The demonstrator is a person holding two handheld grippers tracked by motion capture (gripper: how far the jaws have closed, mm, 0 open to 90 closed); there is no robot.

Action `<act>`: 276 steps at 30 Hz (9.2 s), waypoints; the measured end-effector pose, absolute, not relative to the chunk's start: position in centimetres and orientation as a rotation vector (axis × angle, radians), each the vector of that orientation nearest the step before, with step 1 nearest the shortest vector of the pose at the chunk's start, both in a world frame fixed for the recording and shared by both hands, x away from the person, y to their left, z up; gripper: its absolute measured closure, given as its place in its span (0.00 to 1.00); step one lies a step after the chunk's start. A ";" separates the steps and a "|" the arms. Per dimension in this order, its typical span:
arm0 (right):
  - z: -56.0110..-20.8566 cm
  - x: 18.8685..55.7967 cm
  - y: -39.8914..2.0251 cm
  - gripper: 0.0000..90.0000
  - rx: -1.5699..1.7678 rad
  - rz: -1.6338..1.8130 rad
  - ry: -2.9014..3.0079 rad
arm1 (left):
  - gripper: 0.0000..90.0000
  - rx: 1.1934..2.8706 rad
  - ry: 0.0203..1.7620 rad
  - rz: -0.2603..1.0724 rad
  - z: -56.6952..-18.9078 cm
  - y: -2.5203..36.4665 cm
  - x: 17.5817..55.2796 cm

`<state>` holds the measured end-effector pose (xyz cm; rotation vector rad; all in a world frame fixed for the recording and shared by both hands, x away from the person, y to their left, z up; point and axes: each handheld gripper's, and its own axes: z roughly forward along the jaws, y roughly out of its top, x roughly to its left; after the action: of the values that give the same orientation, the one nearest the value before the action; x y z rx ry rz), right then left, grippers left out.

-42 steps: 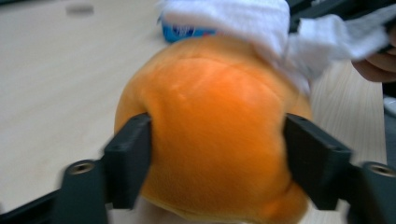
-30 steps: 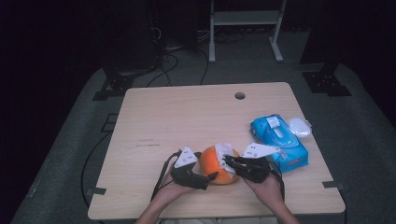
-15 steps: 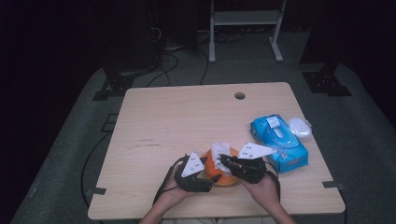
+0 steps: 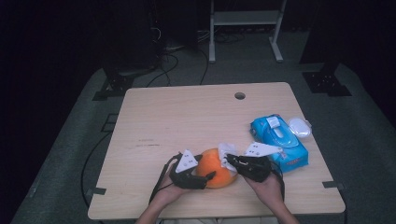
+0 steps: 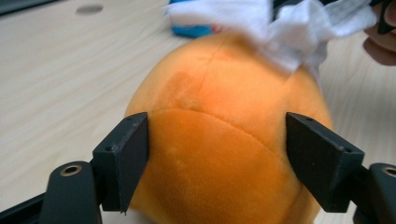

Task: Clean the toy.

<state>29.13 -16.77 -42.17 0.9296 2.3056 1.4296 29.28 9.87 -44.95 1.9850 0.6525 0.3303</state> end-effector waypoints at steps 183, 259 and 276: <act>-40.5 28.0 -16.4 0.91 0.798 1.331 2.274 | 0.38 1.982 0.589 0.329 -45.2 6.9 28.0; -43.7 31.1 -20.2 0.90 1.176 1.526 2.247 | 0.33 1.944 0.571 0.364 -45.4 7.4 28.0; -42.8 29.8 -18.5 0.91 0.980 1.530 2.352 | 0.13 1.899 0.622 0.320 -44.1 8.1 28.5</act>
<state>29.85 -18.53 -42.80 0.9796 2.3521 1.5305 28.45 8.15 -44.06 1.8988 0.6221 0.3205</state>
